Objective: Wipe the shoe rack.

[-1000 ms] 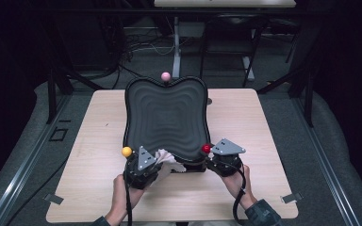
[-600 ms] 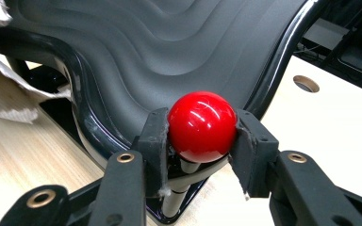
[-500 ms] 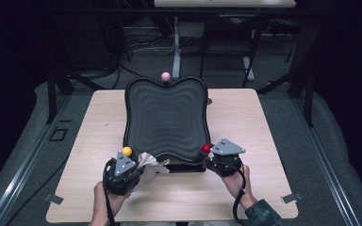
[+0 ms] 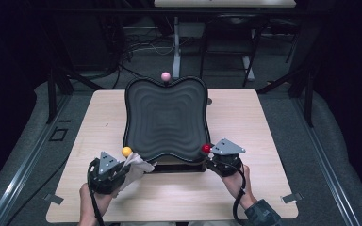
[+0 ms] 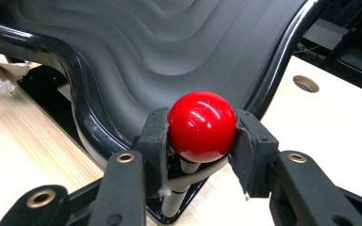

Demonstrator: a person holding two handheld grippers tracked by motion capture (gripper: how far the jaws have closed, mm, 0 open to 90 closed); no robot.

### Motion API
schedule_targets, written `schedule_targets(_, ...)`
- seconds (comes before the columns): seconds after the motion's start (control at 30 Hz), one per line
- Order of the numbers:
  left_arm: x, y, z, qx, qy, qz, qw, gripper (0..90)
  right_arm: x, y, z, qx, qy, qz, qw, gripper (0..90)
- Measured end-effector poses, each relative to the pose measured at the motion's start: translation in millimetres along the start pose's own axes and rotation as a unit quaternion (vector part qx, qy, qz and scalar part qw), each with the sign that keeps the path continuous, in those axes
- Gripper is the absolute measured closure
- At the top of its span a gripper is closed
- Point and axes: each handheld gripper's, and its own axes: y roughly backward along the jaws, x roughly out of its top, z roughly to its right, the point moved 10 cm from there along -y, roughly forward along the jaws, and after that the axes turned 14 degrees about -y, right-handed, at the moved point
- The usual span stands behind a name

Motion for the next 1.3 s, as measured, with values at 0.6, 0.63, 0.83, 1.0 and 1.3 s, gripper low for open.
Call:
schedule_targets(0.6,-32.4,-15.9,-20.4,0.008,0.019,-0.055,0.9983,76.1,-0.1,0.2,0.2,-0.001,0.001,-0.001,1.0,59.8)
schedule_targets(0.63,-31.7,-17.5,-20.6,0.012,0.02,-0.053,0.9983,76.1,-0.1,0.1,0.2,-0.001,0.001,-0.001,1.0,59.8)
schedule_targets(0.83,-26.2,-28.1,-19.3,0.003,0.03,-0.046,0.9985,75.8,-0.2,0.1,0.2,-0.001,0.001,0.0,1.0,59.8)
schedule_targets(1.0,-25.1,-34.7,-17.2,-0.005,0.029,-0.045,0.9986,75.5,0.3,-0.5,0.0,0.001,0.0,0.003,1.0,59.8)
schedule_targets(1.3,-31.9,-47.9,-17.8,-0.01,0.026,-0.061,0.9978,75.5,0.5,-1.3,-0.3,0.0,0.0,0.003,1.0,59.8)
